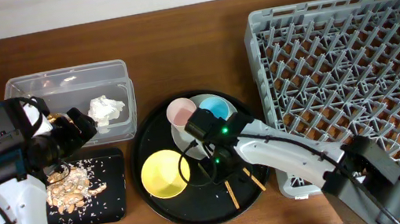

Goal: Sort waste into correct bins and load items into the dishwasher rack
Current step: 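Reach the right gripper to the chopsticks and grasp one, then carry the chopstick with the right gripper into the dish rack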

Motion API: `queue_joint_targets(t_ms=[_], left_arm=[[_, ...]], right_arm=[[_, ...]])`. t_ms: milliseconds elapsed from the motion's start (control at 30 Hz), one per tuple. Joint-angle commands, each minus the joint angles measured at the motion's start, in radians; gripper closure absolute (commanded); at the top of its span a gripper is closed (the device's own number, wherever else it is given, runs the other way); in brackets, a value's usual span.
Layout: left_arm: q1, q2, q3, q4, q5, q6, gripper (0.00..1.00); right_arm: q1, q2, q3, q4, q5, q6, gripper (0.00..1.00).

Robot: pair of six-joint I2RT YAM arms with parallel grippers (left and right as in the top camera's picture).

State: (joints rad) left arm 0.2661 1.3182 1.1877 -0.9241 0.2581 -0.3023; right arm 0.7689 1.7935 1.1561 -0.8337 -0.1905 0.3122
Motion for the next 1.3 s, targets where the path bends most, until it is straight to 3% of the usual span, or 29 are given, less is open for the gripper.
queue_joint_targets(t_ms=[0, 100, 133, 233, 467, 667, 933, 1067, 1167, 1267], left_arm=[[0.003, -0.011, 0.014, 0.002, 0.008, 0.008, 0.01], [0.003, -0.011, 0.014, 0.002, 0.008, 0.008, 0.01], [0.003, -0.011, 0.014, 0.002, 0.008, 0.008, 0.01], [0.003, -0.011, 0.014, 0.002, 0.008, 0.008, 0.01], [0.003, -0.011, 0.014, 0.002, 0.008, 0.008, 0.01], [0.003, -0.011, 0.014, 0.002, 0.008, 0.008, 0.01], [0.003, -0.011, 0.014, 0.002, 0.008, 0.008, 0.01], [0.003, -0.011, 0.014, 0.002, 0.008, 0.008, 0.01], [0.003, -0.011, 0.014, 0.002, 0.008, 0.008, 0.01], [0.003, -0.011, 0.014, 0.002, 0.008, 0.008, 0.01]], right_arm=[[0.010, 0.039, 0.009, 0.005, 0.055, 0.019, 0.61], [0.010, 0.064, 0.009, 0.010, 0.064, 0.019, 0.62], [0.010, 0.064, 0.009, 0.012, 0.065, 0.019, 0.71], [0.010, 0.064, 0.009, 0.012, 0.065, 0.019, 0.79], [0.010, 0.066, -0.018, 0.055, 0.072, 0.037, 0.79], [0.010, 0.066, -0.011, 0.046, 0.068, 0.037, 0.88], [0.010, 0.055, 0.167, -0.170, 0.068, 0.037, 0.96], [0.009, -0.056, 0.263, -0.270, 0.071, 0.017, 0.96], [-0.057, -0.132, 0.303, -0.323, 0.072, 0.006, 0.96], [-0.250, -0.174, 0.304, -0.387, 0.072, -0.082, 0.96]])
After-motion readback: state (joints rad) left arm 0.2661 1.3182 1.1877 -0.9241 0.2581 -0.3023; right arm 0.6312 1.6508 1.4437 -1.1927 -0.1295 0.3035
